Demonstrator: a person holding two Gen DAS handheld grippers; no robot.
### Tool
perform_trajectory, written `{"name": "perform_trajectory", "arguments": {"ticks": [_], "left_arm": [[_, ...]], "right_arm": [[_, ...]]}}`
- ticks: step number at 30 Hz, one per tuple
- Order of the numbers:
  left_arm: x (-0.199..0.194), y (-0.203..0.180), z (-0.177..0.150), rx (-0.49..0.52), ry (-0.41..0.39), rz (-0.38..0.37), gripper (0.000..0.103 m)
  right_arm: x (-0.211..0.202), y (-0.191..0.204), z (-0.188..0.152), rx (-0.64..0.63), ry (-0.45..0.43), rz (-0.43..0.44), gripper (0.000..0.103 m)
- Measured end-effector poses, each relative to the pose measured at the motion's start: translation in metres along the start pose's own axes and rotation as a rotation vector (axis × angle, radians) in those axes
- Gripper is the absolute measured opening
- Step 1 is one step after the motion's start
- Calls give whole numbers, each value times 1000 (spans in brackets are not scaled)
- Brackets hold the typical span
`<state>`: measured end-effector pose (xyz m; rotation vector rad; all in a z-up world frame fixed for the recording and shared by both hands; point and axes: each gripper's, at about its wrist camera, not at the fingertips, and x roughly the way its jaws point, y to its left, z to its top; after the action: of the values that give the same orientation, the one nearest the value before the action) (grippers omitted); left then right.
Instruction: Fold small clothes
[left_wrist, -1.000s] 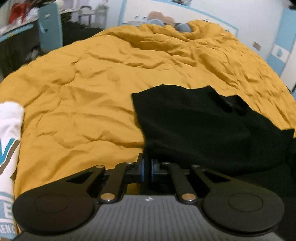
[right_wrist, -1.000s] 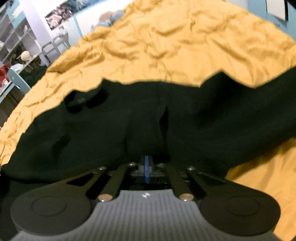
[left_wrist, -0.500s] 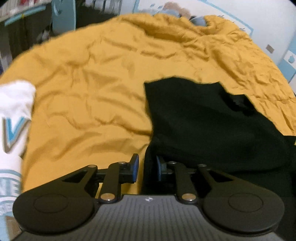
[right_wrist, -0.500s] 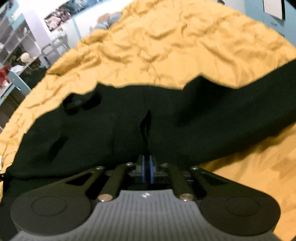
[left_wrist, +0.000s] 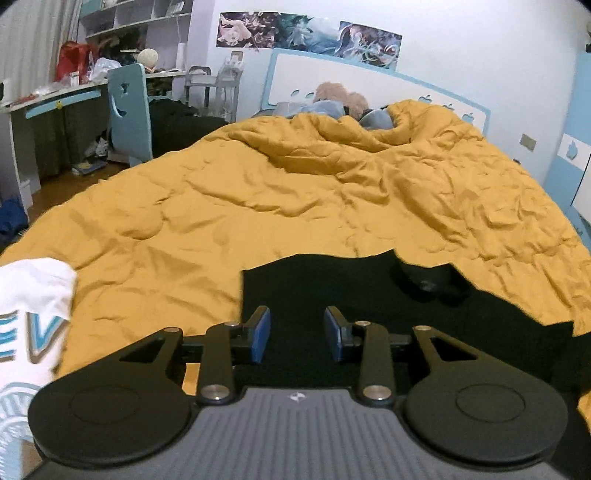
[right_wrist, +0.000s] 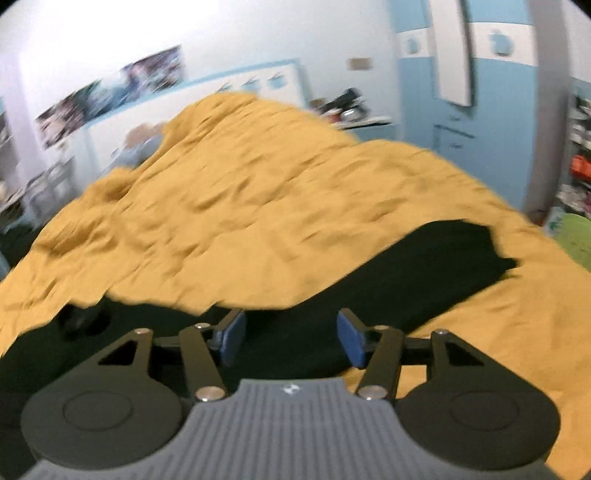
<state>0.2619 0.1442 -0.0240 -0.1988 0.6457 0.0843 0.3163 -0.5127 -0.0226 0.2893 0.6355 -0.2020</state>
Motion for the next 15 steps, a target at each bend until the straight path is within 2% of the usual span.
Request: {"name": "perform_trajectory", "arguments": {"ticks": [3, 5, 8, 15], "left_arm": [[10, -11, 1, -23, 16, -33, 48], [14, -17, 0, -23, 23, -28, 49], [22, -19, -4, -34, 40, -8, 59], [29, -2, -17, -99, 82, 45, 61]], "right_arm": [[2, -50, 13, 126, 1, -37, 56], [7, -84, 18, 222, 9, -51, 58], [20, -131, 23, 362, 16, -47, 58], [71, -195, 30, 561, 41, -95, 57]]}}
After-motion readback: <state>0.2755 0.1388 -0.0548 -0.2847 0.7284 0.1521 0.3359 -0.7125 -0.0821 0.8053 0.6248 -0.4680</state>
